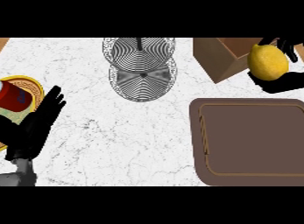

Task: Pick the lemon from the tray and place it in the tiered basket

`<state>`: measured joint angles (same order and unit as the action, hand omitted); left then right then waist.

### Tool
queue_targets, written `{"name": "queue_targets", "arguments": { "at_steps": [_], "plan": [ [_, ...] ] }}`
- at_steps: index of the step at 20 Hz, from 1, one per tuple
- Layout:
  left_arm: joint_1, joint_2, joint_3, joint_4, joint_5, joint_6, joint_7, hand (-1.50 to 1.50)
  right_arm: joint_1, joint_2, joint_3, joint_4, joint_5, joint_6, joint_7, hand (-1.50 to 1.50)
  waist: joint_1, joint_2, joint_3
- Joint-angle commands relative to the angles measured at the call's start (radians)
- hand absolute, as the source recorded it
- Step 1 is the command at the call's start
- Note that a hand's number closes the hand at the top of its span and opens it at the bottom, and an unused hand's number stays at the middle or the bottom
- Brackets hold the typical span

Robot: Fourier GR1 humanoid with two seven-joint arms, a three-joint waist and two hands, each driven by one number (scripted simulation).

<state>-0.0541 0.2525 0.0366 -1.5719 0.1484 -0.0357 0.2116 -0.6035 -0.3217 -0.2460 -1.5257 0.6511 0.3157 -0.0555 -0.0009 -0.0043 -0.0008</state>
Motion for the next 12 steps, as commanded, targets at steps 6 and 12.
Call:
{"name": "queue_targets", "arguments": {
  "at_steps": [6,12],
  "plan": [
    [0.014,-0.028,-0.029,-0.063,-0.032,0.005,0.038,0.0,-0.125,0.162,0.169,-0.169,-0.005,0.07,0.308,1.5,0.006,0.002,0.0],
    [-0.011,0.001,0.028,-0.014,-0.002,-0.031,0.023,0.0,-0.354,0.244,0.216,0.026,0.046,0.016,0.43,1.5,0.015,0.005,0.0]
  ]
}}
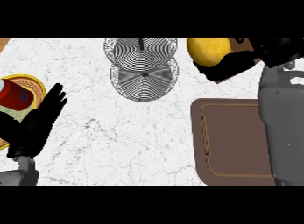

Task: Pick the lemon from the tray and place it in the tiered basket

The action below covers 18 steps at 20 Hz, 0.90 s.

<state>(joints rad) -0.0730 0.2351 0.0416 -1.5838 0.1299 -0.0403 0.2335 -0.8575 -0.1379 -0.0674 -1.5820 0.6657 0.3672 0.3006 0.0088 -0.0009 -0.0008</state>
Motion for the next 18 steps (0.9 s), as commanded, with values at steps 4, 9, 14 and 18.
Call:
{"name": "queue_targets", "arguments": {
  "at_steps": [4,9,14,18],
  "plan": [
    [0.007,-0.03,-0.015,0.021,-0.031,0.0,-0.05,0.0,-0.177,0.134,0.104,0.202,0.085,-0.154,0.133,1.5,0.009,0.003,0.0],
    [0.023,-0.001,0.024,0.044,-0.004,-0.052,-0.067,0.0,-0.208,0.137,0.151,0.285,0.067,-0.201,0.174,1.5,0.006,0.002,0.0],
    [0.004,-0.016,0.01,-0.017,-0.026,-0.015,0.023,0.0,-0.251,0.137,0.123,0.416,0.066,-0.218,0.163,1.5,0.004,0.002,0.0],
    [-0.005,-0.03,0.002,-0.045,-0.033,-0.007,0.039,0.0,-0.295,0.138,0.131,0.579,0.061,-0.311,0.071,1.5,0.01,0.004,0.001]
  ]
}}
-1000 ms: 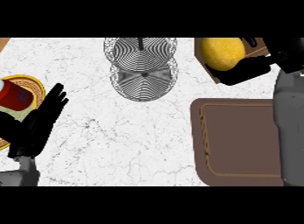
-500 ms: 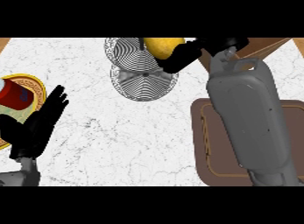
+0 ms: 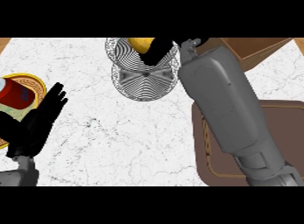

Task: Pick the lemon from the tray and place it in the tiered basket

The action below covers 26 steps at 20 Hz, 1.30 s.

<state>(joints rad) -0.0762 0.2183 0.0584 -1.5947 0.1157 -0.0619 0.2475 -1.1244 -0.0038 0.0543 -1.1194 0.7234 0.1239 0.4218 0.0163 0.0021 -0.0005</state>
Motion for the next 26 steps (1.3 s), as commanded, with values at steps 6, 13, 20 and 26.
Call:
{"name": "queue_targets", "arguments": {
  "at_steps": [6,13,20,26],
  "plan": [
    [0.043,-0.038,-0.022,-0.013,-0.034,0.004,-0.032,0.0,-0.046,0.004,0.098,0.248,0.013,-0.219,-0.086,1.5,0.006,0.002,0.0],
    [-0.001,-0.015,-0.001,0.001,-0.01,-0.029,-0.019,0.0,-0.103,0.004,0.082,0.389,-0.038,-0.504,-0.148,1.5,0.027,0.009,0.0],
    [-0.066,-0.026,0.009,0.102,-0.047,-0.013,-0.056,0.0,-0.205,0.004,0.082,0.578,-0.13,-0.528,-0.246,-1.5,0.019,0.01,0.0],
    [-0.038,-0.039,0.0,0.019,-0.032,-0.008,0.001,0.0,-0.243,0.004,0.082,0.614,-0.246,-0.58,-0.287,-1.5,0.024,0.007,0.0]
  ]
}}
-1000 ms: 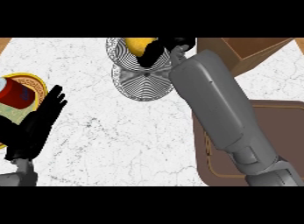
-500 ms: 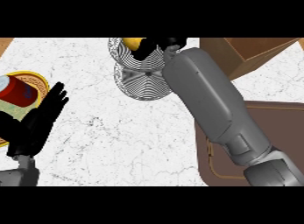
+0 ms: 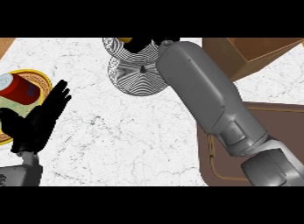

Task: Pick the lemon from the tray and place it in the tiered basket

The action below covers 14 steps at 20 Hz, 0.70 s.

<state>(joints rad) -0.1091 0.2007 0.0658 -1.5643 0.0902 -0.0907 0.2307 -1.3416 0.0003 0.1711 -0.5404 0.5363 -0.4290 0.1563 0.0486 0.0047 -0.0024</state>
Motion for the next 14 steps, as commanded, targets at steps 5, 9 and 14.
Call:
{"name": "queue_targets", "arguments": {
  "at_steps": [5,9,14],
  "plan": [
    [-0.035,0.012,0.025,0.059,0.002,-0.011,-0.019,0.0,-0.03,-0.027,-0.159,0.033,-0.193,-0.029,-0.089,-1.5,-0.015,0.01,0.002],
    [0.018,0.0,0.024,0.038,0.006,-0.013,-0.045,0.0,-0.02,0.0,-0.213,-0.04,-0.311,-0.063,-0.076,-1.5,-0.016,0.001,0.002],
    [0.003,-0.006,0.025,0.009,-0.007,0.019,-0.005,0.0,0.023,-0.048,-0.346,-0.099,-0.413,-0.063,-0.143,-1.5,-0.035,-0.002,0.004]
  ]
}}
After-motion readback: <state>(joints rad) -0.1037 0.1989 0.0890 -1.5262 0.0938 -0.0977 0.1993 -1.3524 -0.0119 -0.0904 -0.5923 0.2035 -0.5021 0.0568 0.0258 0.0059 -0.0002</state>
